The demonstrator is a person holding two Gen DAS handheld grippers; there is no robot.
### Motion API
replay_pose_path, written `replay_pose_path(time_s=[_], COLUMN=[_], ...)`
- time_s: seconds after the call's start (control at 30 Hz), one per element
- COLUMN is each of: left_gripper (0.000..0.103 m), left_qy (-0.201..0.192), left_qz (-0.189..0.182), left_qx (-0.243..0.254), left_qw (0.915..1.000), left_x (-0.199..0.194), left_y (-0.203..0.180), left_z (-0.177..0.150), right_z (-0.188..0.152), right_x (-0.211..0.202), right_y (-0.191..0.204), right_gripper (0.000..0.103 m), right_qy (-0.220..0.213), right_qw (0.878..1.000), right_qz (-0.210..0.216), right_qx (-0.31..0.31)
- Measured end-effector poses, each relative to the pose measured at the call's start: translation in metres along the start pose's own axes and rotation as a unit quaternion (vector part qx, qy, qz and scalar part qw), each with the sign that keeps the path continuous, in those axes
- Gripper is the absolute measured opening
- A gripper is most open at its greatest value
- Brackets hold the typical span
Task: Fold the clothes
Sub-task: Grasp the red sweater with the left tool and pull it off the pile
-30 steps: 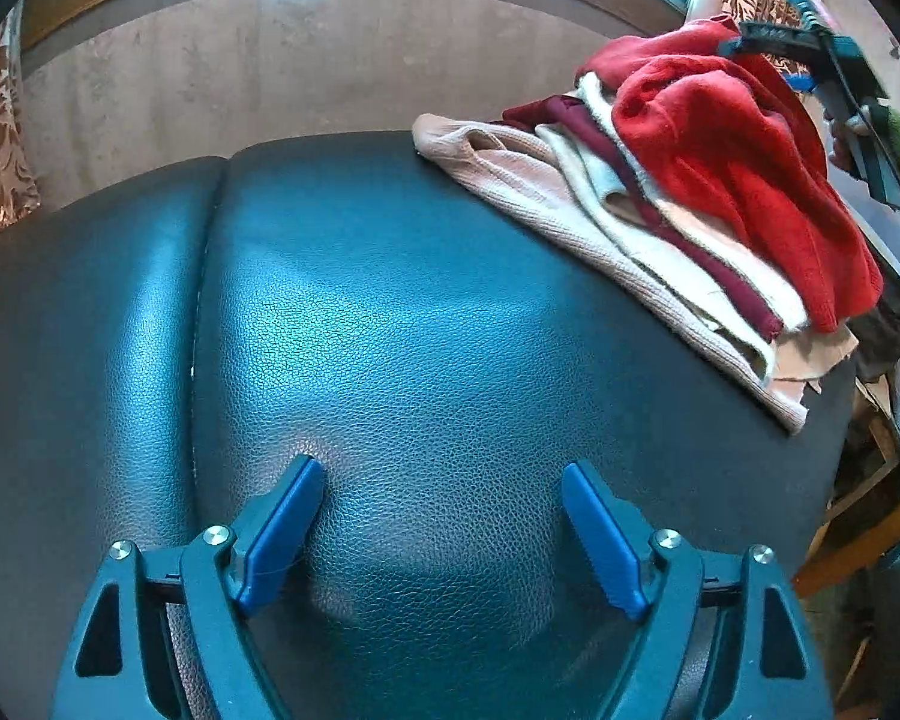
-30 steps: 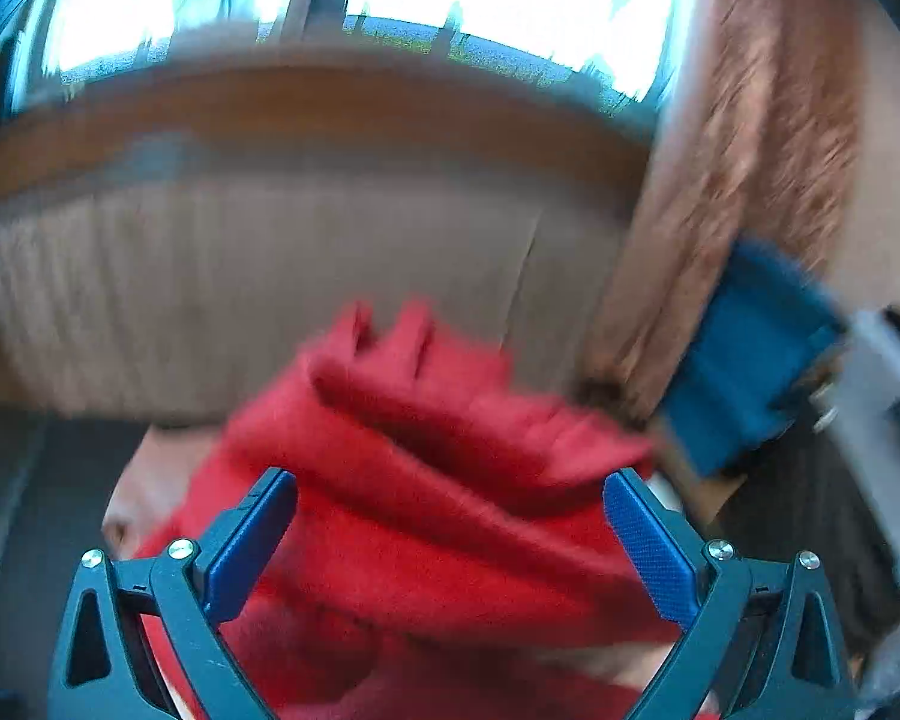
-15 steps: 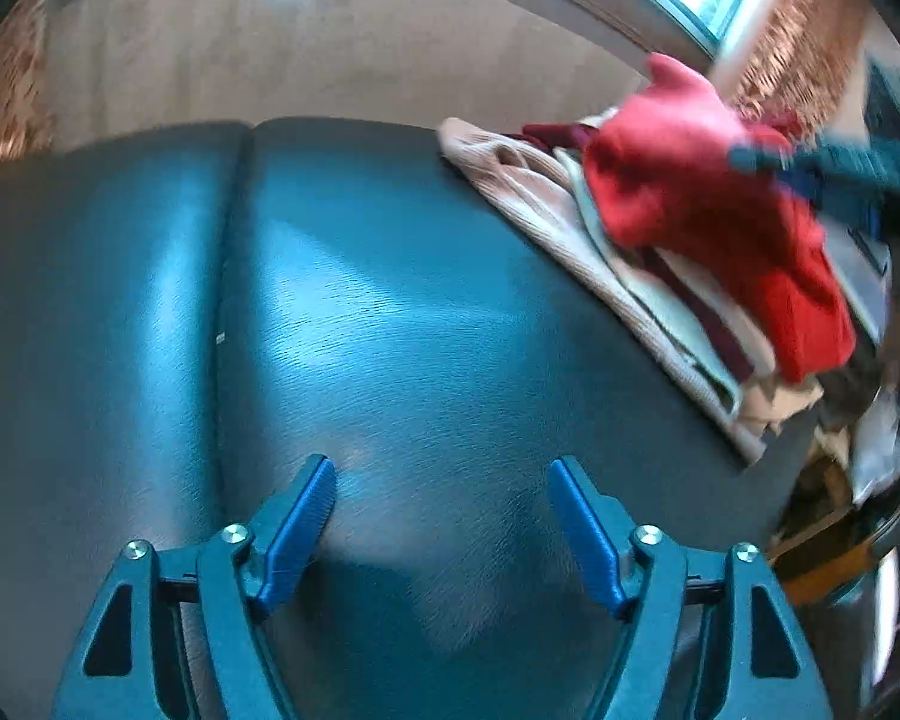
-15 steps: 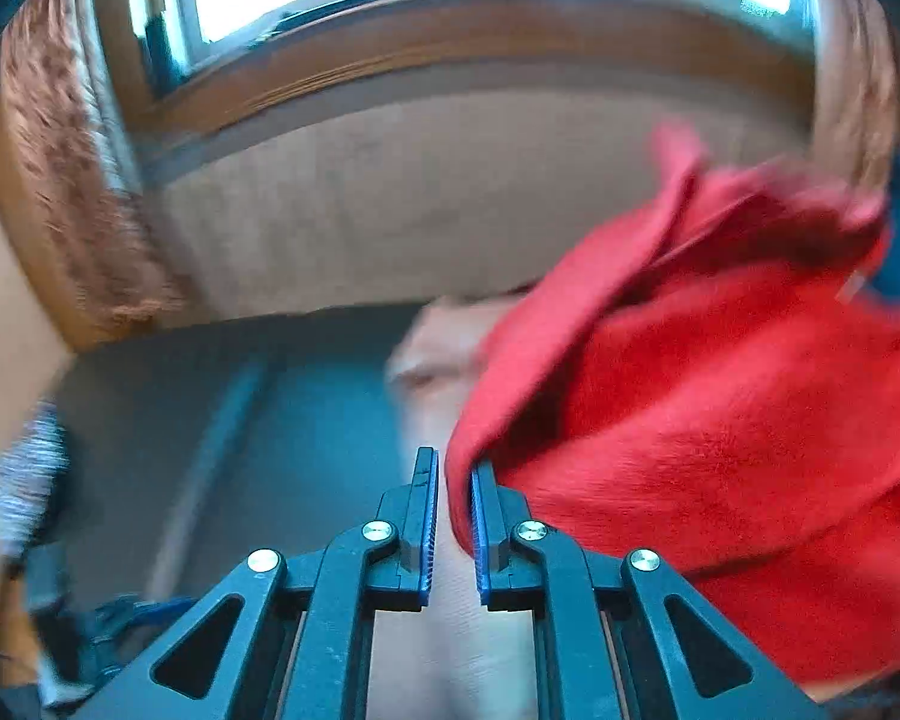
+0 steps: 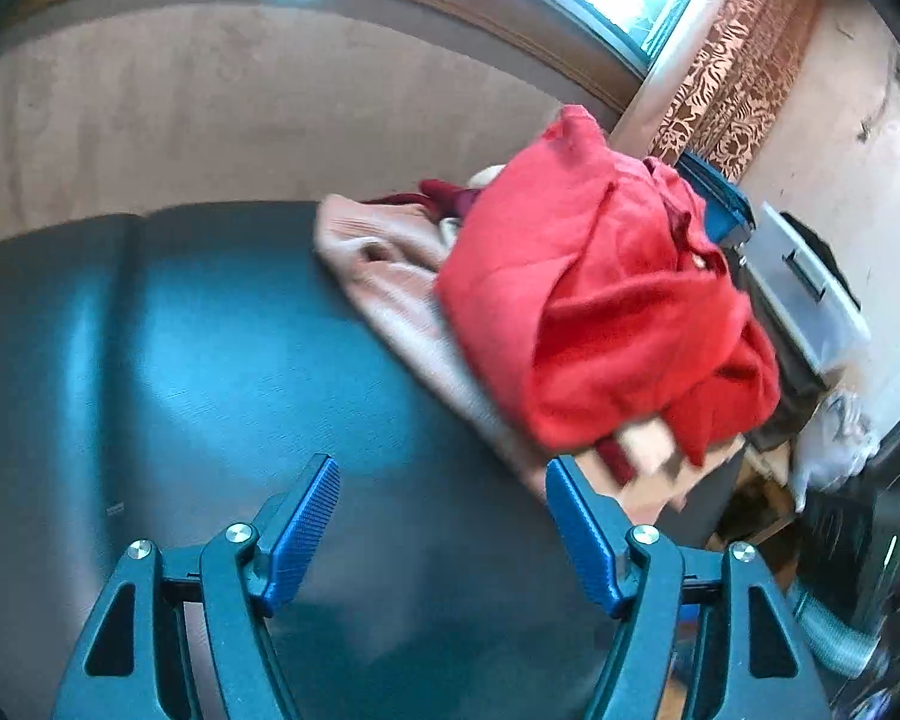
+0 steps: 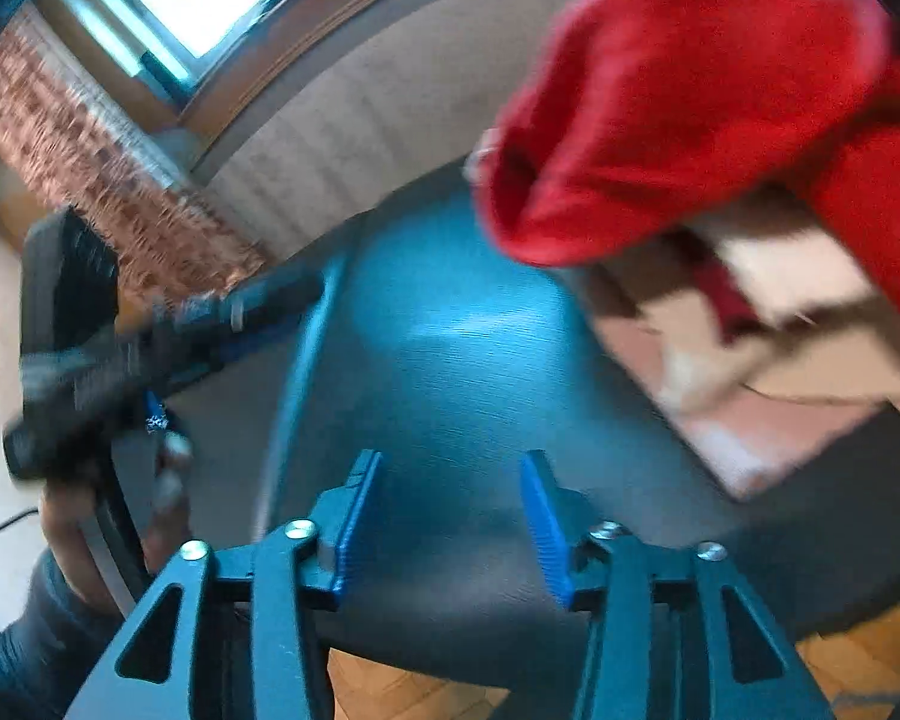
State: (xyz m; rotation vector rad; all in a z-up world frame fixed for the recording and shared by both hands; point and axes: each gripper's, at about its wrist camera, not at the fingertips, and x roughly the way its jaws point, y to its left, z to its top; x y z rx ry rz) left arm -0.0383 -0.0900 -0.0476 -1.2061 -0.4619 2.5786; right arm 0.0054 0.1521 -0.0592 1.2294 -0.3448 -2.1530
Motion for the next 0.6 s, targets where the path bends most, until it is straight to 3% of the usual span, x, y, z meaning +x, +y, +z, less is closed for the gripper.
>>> replay_pose_path(time_s=[0.3, 0.37, 0.4, 0.43, 0.5, 0.6], left_gripper=[0.072, 0.057, 0.023, 0.004, 0.004, 0.003], left_qy=[0.056, 0.064, 0.071, 0.083, 0.085, 0.052], left_qz=[-0.015, 0.002, 0.004, 0.000, -0.010, -0.035], left_qx=[-0.049, -0.061, -0.068, -0.073, -0.088, -0.103], left_qw=[0.9971, 0.9960, 0.9951, 0.9939, 0.9924, 0.9928], left_x=[0.090, 0.106, 0.114, 0.120, 0.121, 0.092], left_y=[-0.027, -0.023, -0.020, -0.017, -0.009, 0.004], left_z=[0.050, 0.052, 0.051, 0.050, 0.045, 0.039], right_z=[0.001, -0.002, -0.003, -0.004, -0.002, 0.002], right_x=[-0.017, -0.015, -0.013, -0.013, -0.018, -0.025], right_y=[-0.057, -0.070, -0.076, -0.082, -0.088, -0.095], right_gripper=[0.059, 0.060, 0.061, 0.061, 0.062, 0.064], right_qy=[-0.011, -0.003, 0.000, 0.000, -0.006, -0.007], right_qw=[0.998, 0.998, 0.997, 0.996, 0.996, 0.996], right_qz=[-0.011, -0.014, -0.013, -0.009, -0.005, -0.011], right_qx=[0.056, 0.068, 0.077, 0.085, 0.087, 0.083])
